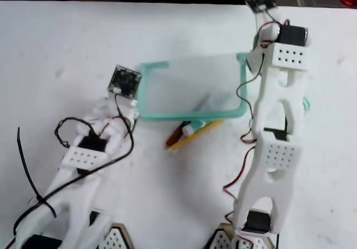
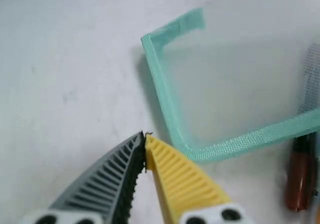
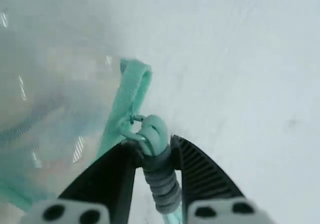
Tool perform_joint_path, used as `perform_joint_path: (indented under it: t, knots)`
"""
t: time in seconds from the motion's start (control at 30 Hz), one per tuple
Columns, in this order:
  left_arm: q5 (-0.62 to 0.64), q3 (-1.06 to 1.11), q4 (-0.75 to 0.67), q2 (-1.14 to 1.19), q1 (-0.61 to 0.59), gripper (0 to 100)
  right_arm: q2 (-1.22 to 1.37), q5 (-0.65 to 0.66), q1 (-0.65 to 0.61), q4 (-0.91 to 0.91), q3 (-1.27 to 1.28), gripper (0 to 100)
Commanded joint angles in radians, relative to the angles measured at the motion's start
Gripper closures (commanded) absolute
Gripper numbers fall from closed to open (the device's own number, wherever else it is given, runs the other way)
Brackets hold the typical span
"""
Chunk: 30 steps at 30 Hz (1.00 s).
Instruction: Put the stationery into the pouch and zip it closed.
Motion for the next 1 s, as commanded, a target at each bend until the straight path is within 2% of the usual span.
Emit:
perform_joint_path:
  t: [0.0, 0.23, 0.47, 0.63, 0.77, 0.97]
  knots:
    - [-0.006, -0.054, 0.046, -0.018, 0.012, 98, -0.189, -0.029, -0.056, 0.030, -0.048, 98.2]
    - [-0.006, -0.063, 0.052, -0.018, 0.007, 98, -0.403, -0.072, -0.151, 0.033, -0.032, 98.2]
    - [-0.005, -0.066, 0.078, -0.041, 0.007, 98, -0.685, -0.083, -0.272, 0.031, 0.299, 98.2]
    - [-0.005, -0.032, 0.161, -0.213, 0.002, 98, -0.915, -0.078, -0.444, 0.028, 0.440, 98.2]
    - [-0.003, 0.052, 0.163, -0.406, -0.038, 98, -1.040, -0.078, -0.547, 0.028, 0.446, 98.2]
    - [0.106, 0.176, 0.183, -0.716, -0.073, 97, -1.082, -0.078, -0.568, 0.028, 0.454, 98.2]
